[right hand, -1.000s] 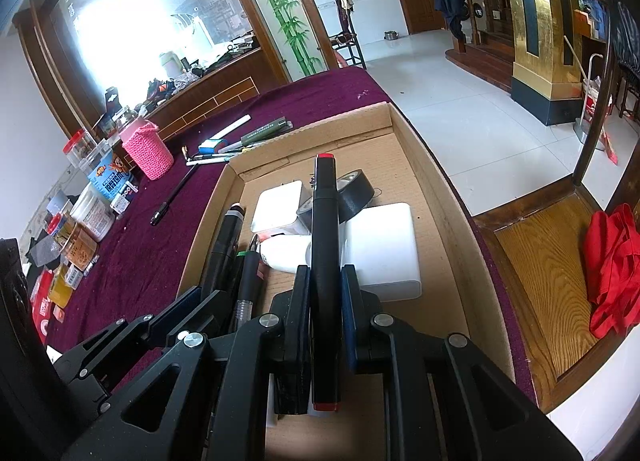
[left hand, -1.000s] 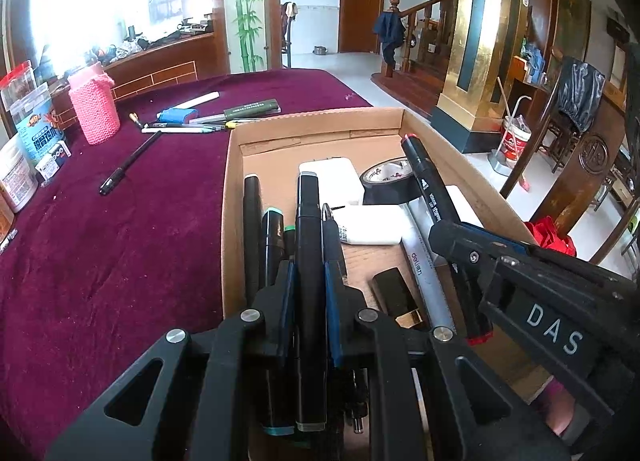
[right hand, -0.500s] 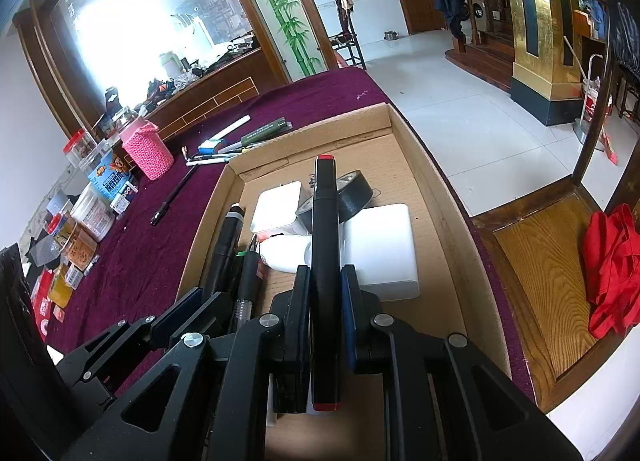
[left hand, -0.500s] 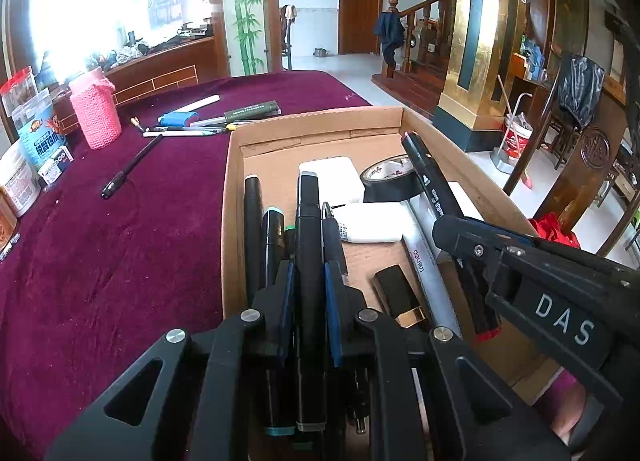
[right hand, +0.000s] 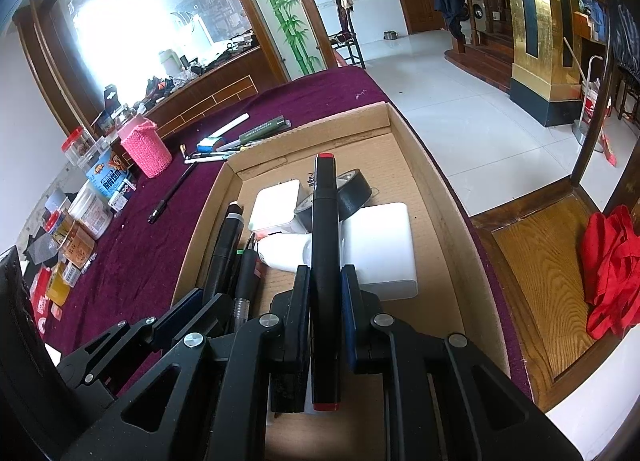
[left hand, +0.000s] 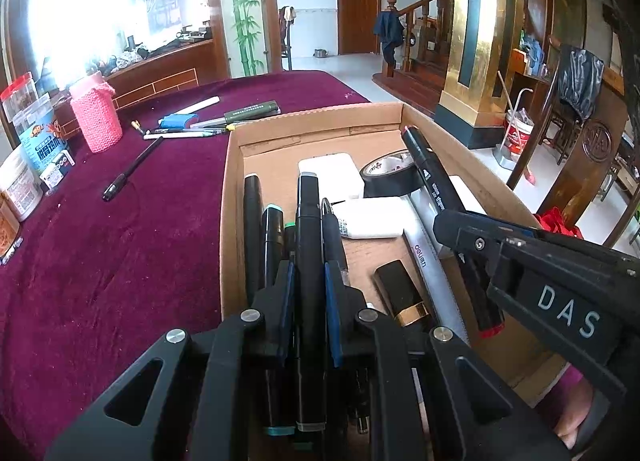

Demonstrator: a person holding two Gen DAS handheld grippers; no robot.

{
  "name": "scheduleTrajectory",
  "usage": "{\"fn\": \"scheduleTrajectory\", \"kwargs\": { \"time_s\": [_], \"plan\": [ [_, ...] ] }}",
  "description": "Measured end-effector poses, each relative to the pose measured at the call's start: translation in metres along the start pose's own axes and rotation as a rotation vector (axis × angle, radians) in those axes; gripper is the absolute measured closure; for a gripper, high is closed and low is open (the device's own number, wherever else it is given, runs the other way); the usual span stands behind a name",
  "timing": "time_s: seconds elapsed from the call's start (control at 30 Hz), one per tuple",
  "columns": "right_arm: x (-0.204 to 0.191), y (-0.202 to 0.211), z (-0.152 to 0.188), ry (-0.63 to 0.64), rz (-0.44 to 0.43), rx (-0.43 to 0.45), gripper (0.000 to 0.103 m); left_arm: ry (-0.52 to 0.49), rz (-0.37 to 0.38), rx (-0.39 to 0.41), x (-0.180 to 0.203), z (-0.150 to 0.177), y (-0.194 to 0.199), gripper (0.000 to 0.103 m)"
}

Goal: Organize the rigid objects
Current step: 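Lower both markers into the tray and open both tools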

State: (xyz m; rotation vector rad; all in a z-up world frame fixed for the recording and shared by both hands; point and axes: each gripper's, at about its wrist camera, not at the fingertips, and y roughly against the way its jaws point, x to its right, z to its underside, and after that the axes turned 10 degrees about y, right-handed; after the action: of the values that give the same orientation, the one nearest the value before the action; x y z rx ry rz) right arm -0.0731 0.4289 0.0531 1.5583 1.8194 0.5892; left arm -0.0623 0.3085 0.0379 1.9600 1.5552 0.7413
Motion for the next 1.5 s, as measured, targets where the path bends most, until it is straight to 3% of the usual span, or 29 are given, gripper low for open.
{"fn": "scheduleTrajectory", "kwargs": {
  "time_s": [1.5],
  "plan": [
    [-0.01, -0.01, 0.001, 0.014, -0.051, -0.053, 0.089, -0.03, -0.009, 0.009, 0.002, 0.004, 0.0, 0.09]
  ]
}}
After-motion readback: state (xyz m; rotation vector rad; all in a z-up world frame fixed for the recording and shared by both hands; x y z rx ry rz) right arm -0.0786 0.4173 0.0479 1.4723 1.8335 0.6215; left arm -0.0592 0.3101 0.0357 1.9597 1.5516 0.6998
